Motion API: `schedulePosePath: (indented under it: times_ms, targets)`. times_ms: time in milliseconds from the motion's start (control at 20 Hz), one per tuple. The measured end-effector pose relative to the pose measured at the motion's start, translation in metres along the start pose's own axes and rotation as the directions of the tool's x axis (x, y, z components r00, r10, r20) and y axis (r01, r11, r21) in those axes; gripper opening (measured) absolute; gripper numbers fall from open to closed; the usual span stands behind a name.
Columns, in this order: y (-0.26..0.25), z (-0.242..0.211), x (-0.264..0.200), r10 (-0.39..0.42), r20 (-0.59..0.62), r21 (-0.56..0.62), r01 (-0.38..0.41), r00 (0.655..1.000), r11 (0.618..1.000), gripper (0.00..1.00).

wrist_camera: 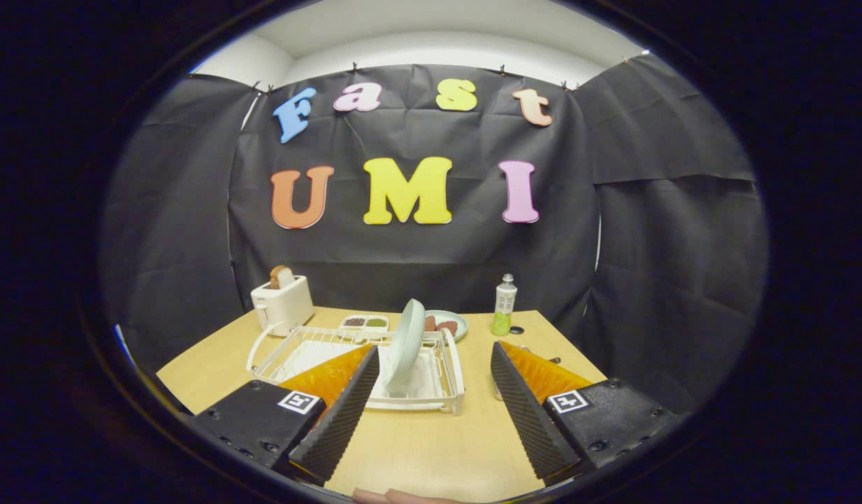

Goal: Take the plate from the dish rack, then take the spoon from the basket and place it into the plate.

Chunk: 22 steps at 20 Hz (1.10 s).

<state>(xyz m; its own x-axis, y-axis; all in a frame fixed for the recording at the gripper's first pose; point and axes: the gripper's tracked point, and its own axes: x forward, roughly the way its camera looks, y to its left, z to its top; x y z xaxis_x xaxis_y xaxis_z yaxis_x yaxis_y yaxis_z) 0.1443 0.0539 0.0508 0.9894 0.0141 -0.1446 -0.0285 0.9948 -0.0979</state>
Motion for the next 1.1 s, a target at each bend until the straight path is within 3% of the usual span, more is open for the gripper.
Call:
schedulePosePath:
  times_ms: [300, 550, 700, 850, 1100]
  targets:
    - [0.016, 0.030, 0.096, -0.022, -0.220, -0.048, 0.012, 0.975, 0.999, 1.00]
    - [0.033, 0.049, 0.163, 0.006, -0.423, -0.009, -0.010, 0.906, 1.000, 1.00]
    - [0.032, 0.044, 0.199, -0.023, -0.536, -0.009, 0.021, 0.844, 1.000, 1.00]
    - [0.034, 0.025, 0.228, -0.032, -0.650, -0.004, 0.039, 0.759, 0.999, 1.00]
    - [0.012, 0.011, 0.240, -0.198, -0.735, -0.147, 0.132, 0.649, 0.980, 1.00]
